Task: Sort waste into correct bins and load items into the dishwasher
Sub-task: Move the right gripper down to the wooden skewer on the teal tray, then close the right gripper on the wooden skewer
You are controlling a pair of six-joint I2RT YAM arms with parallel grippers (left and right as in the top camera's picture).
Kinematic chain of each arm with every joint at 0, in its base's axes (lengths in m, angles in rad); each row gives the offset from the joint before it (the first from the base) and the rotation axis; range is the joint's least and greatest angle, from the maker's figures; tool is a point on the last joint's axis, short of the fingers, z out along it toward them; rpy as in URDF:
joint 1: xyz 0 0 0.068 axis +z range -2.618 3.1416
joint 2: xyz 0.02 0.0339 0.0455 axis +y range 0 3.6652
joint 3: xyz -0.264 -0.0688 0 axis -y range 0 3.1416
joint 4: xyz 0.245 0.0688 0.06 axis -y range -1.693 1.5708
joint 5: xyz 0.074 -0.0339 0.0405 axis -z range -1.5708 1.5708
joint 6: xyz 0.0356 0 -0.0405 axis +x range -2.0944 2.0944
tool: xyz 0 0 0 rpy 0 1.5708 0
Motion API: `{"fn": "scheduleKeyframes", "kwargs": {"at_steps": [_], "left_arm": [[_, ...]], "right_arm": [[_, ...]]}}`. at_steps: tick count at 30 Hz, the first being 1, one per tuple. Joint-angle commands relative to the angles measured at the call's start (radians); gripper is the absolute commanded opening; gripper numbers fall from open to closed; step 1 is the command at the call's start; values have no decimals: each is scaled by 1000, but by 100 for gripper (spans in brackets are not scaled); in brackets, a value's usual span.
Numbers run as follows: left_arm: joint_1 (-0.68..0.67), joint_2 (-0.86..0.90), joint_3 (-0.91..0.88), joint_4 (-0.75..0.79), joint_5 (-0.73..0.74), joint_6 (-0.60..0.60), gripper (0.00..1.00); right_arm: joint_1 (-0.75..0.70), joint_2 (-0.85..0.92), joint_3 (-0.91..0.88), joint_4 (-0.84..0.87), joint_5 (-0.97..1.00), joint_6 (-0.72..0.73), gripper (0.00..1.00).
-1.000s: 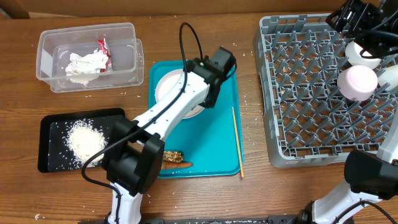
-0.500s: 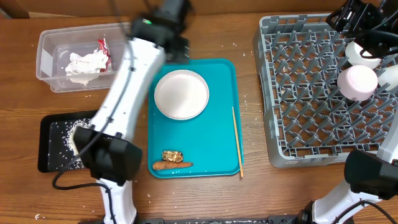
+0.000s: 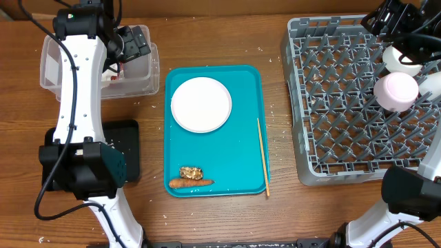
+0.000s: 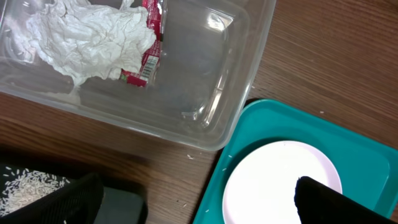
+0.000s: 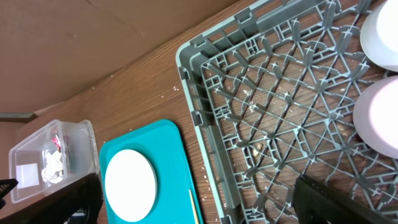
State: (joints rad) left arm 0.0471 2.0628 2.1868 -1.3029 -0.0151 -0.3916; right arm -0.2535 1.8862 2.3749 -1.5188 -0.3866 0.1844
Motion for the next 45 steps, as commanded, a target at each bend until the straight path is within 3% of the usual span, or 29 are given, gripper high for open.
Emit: {"fn": "scheduleKeyframes", "kwargs": {"at_steps": [1, 8, 11, 17, 21, 24, 31, 45], "left_arm": [[6, 4, 13, -2, 39, -16, 100], [5, 4, 13, -2, 26, -13, 100], [5, 4, 13, -2, 27, -13, 100], [5, 4, 13, 14, 35, -14, 100], [5, 4, 13, 12, 35, -13, 100], [5, 4, 13, -3, 34, -12, 100], [5, 4, 12, -1, 35, -14, 100], [4, 4, 8, 2, 34, -13, 100]], "right_arm": [[1, -10, 14, 2, -50, 39, 100], [7, -10, 14, 5, -172, 51, 100], [70, -8, 8, -48, -176, -8, 100], [392, 19, -140, -142, 262, -27, 100], [638, 94, -355, -91, 323, 64, 100], [730, 146, -492, -18, 378, 150, 100], [813, 258, -657, 52, 299, 182, 100], [843, 284, -671, 101, 153, 113, 100]]}}
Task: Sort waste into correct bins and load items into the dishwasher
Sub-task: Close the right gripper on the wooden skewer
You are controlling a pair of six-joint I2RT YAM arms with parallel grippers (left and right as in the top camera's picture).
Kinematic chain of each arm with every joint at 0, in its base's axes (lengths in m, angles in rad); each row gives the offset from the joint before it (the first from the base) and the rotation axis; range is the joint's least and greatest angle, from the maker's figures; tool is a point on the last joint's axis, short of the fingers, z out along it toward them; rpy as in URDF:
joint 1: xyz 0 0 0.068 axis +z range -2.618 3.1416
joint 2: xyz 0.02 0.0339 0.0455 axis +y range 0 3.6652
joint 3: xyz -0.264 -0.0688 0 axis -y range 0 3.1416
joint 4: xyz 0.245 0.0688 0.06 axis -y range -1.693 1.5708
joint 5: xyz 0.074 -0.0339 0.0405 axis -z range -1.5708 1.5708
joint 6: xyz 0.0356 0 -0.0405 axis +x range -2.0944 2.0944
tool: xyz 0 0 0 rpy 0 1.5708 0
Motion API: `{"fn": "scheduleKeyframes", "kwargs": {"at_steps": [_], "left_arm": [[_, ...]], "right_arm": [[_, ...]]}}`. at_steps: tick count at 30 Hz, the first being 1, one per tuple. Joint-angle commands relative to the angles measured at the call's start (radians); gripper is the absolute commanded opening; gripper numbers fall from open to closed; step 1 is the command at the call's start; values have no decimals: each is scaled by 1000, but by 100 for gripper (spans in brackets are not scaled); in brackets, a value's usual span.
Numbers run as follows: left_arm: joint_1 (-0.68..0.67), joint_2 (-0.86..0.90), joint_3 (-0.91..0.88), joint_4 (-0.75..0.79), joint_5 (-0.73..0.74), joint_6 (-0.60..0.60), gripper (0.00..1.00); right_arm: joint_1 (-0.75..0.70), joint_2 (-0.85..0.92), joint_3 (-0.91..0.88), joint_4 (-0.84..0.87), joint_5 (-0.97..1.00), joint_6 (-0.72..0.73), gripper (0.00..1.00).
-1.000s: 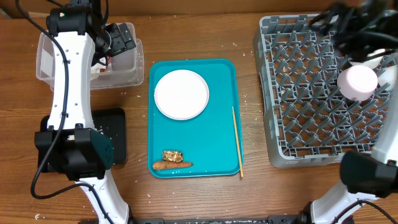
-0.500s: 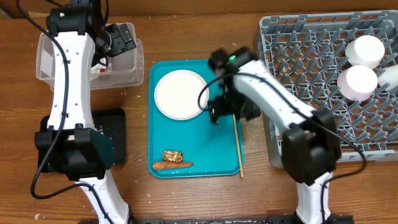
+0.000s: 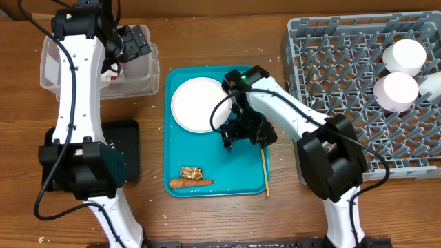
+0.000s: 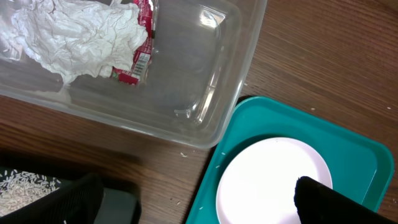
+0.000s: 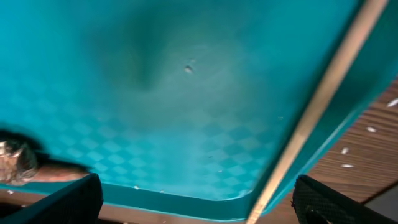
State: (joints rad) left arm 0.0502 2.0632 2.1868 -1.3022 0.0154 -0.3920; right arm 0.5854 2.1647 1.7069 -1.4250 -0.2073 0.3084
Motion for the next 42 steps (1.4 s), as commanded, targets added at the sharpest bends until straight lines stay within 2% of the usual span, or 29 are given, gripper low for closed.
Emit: {"fn": "scheduleKeyframes", "kwargs": {"at_steps": [1, 19, 37, 42], "left_arm": [[1, 4, 8, 1, 3, -12, 100], [2, 4, 8, -4, 0, 11, 100], [2, 4, 8, 5, -1, 11, 100], [2, 4, 8, 4, -1, 11, 100]], "right_arm": [[5, 5, -3, 14, -26, -6, 100], [3, 5, -74, 67, 53, -7, 100], [4, 5, -130, 108, 10, -13, 99], [3, 5, -130, 108, 4, 11, 65]]}}
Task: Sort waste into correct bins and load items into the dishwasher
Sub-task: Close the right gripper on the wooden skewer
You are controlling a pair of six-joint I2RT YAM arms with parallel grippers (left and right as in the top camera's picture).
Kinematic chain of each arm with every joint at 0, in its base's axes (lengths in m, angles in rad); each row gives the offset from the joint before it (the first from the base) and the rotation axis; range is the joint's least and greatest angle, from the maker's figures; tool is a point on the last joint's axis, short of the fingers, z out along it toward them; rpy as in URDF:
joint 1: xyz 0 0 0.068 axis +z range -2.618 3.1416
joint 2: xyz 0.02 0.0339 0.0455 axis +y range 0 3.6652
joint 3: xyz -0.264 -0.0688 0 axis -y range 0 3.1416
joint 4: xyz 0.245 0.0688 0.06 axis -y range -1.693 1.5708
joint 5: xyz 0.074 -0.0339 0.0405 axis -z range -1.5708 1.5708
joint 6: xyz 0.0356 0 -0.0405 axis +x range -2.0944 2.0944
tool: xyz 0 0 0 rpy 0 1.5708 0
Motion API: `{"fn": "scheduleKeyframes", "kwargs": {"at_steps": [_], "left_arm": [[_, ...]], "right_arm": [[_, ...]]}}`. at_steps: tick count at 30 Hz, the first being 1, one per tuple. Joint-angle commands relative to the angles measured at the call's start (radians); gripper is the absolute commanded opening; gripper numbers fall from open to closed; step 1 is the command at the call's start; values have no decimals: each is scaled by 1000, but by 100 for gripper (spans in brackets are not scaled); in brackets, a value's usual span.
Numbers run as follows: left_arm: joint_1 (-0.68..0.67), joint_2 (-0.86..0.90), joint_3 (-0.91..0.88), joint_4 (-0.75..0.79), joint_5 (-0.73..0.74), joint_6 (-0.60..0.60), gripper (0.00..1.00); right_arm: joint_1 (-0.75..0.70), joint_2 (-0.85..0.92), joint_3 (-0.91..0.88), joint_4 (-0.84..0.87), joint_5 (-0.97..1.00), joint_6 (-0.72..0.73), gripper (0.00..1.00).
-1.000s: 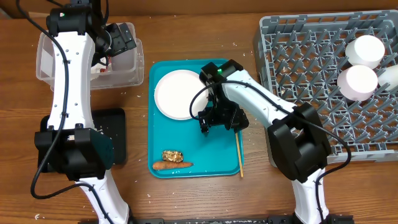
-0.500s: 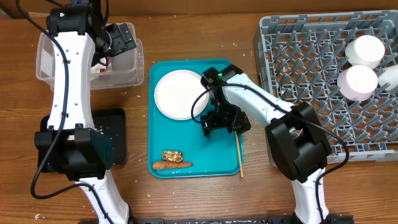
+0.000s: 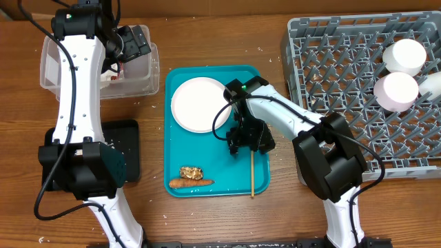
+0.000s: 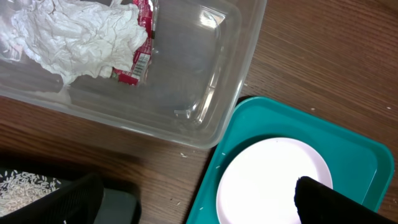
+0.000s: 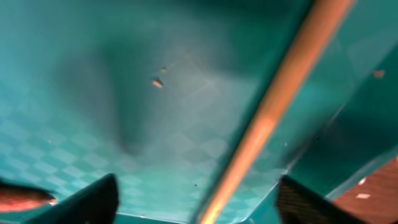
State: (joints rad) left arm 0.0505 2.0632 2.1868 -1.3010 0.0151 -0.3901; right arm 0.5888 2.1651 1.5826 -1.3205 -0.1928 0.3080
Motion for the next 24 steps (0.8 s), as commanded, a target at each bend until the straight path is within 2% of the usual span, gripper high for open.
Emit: {"fn": "scheduleKeyframes", "kwargs": {"at_steps": [1, 4, 15, 20, 24], "left_arm": [[2, 4, 8, 3, 0, 9, 100], [2, 4, 8, 2, 0, 9, 100], [2, 4, 8, -8, 0, 12, 100], [2, 4, 8, -8, 0, 12, 100], [2, 4, 8, -8, 0, 12, 100]], "right_arm": [[0, 5, -6, 3, -11, 11, 58], [0, 5, -7, 7, -11, 11, 51], [1, 5, -86, 42, -11, 88, 42], [1, 5, -95, 36, -11, 90, 31], [-3, 5, -91, 13, -11, 90, 17]]}}
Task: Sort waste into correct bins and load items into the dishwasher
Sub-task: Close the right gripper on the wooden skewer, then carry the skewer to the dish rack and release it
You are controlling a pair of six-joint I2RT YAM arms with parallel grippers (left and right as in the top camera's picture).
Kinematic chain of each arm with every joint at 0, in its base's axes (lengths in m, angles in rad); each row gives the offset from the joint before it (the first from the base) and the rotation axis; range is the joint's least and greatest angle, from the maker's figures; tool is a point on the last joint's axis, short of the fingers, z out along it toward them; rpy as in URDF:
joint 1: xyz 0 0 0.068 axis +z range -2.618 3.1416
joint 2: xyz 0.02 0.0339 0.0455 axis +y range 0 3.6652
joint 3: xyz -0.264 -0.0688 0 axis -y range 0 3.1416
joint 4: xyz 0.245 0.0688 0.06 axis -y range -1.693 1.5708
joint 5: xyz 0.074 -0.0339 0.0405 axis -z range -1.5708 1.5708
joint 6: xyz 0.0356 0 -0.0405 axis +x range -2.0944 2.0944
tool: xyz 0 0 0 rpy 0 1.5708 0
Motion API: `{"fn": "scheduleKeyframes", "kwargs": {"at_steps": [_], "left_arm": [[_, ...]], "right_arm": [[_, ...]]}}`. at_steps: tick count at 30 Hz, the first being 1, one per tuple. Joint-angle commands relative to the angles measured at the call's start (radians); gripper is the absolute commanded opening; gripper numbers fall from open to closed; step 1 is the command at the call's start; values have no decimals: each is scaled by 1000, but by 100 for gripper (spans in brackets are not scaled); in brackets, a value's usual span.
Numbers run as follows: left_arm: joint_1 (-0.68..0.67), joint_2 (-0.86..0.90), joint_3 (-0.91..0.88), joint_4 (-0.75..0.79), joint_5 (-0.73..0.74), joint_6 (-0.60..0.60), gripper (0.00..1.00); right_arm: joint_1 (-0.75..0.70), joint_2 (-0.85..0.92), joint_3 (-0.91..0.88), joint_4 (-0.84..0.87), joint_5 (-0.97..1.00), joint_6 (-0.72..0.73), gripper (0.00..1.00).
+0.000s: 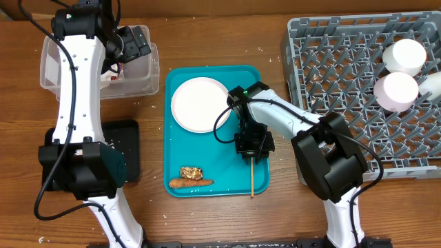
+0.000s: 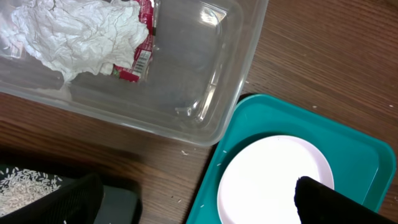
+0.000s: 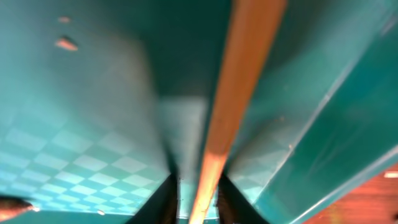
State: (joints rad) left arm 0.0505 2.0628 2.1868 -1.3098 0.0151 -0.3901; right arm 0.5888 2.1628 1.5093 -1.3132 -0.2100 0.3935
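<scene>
A thin wooden chopstick (image 1: 252,180) lies on the teal tray (image 1: 180,148), near its right side. My right gripper (image 1: 253,145) is down on the chopstick's upper part. In the right wrist view the chopstick (image 3: 245,74) runs between the two dark fingers (image 3: 169,200), which press close on either side: the right gripper (image 3: 198,200) is shut on it. My left gripper (image 1: 134,43) hangs open over the clear bin (image 1: 148,86), with nothing between its fingers (image 2: 336,202). A white plate (image 1: 200,104) sits on the tray's upper half.
The clear bin (image 2: 205,68) holds crumpled white paper (image 2: 74,31) and a red wrapper (image 2: 142,59). A brown food lump (image 1: 191,171) and an orange piece (image 1: 191,183) lie at the tray's front. A black bin (image 1: 127,148) stands at the left. The grey dish rack (image 1: 344,103) at the right holds pale cups (image 1: 395,91).
My right gripper has shifted slightly toward the tray's front right, and its fingers have come in from wide apart to close on the chopstick. The left arm has stayed put.
My right gripper was first up over the dish rack, and the chopstick lay along the tray's right rim. Then the gripper was down on the tray beside it. Later the chopstick lay further in on the tray floor under the open fingers, which now grip it.
</scene>
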Motion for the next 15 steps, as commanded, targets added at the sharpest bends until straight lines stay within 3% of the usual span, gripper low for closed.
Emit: {"fn": "scheduleKeyframes", "kwargs": {"at_steps": [1, 3, 10, 15], "left_arm": [[2, 4, 8, 1, 0, 12, 100], [2, 4, 8, 2, 1, 12, 100], [2, 4, 8, 1, 1, 12, 100], [2, 4, 8, 7, 1, 8, 100]], "right_arm": [[-7, 7, -11, -6, 6, 4, 13], [-13, 7, 9, -31, 6, 3, 4], [-30, 7, 104, -93, 7, -5, 4], [-74, 7, 267, -210, 64, -53, 4]]}}
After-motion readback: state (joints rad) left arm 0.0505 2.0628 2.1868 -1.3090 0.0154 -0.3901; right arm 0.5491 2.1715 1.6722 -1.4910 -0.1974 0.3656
